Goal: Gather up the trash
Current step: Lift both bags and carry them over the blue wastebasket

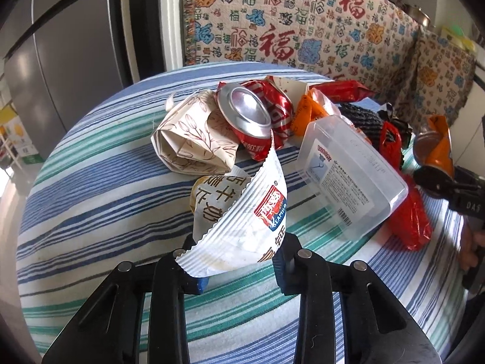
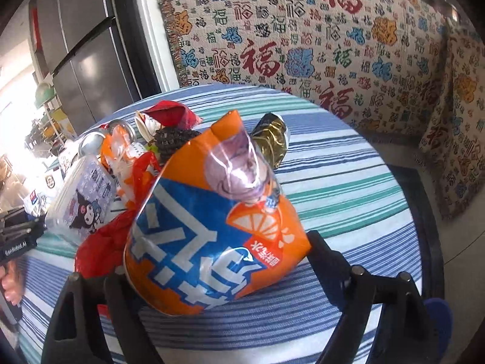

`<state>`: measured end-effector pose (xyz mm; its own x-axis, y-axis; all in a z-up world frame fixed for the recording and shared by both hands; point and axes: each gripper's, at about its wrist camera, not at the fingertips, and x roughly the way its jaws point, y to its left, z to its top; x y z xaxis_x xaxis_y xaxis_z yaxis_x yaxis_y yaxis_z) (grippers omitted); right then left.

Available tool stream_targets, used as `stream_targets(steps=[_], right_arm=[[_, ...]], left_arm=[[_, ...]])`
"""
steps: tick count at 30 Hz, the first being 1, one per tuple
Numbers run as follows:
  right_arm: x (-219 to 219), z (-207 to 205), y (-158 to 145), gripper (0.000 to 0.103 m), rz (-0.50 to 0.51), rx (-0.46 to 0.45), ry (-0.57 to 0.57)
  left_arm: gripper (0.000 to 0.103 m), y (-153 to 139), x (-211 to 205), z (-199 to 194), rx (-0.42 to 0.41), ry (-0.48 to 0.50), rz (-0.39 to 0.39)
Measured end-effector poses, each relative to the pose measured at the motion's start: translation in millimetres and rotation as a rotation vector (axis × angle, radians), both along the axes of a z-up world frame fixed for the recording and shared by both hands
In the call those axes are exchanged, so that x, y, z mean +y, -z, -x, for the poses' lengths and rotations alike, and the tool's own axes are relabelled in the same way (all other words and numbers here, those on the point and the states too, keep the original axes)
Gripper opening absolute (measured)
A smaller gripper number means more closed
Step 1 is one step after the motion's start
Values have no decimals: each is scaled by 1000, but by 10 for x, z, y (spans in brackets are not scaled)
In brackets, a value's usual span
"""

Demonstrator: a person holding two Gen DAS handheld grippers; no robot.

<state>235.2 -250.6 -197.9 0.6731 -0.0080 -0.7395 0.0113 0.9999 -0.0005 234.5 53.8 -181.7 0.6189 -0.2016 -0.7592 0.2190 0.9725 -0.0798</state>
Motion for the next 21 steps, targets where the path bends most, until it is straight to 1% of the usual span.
stream_targets(steps=[3,7,16,21], right_arm=[[24,109,-28,89,14,9,-9],[-22,245,-129,89,12,11,-10],[-51,625,-431,89,27,-29,-27],[-43,819,-578,89,27,-43,-45]], left_arm=[[31,-34,9,66,3,-1,24],[30,-144,10,175,-23,9,38],[26,-289,34,325,-61,-7,84],[25,-432,45,486,-95,-4,128]])
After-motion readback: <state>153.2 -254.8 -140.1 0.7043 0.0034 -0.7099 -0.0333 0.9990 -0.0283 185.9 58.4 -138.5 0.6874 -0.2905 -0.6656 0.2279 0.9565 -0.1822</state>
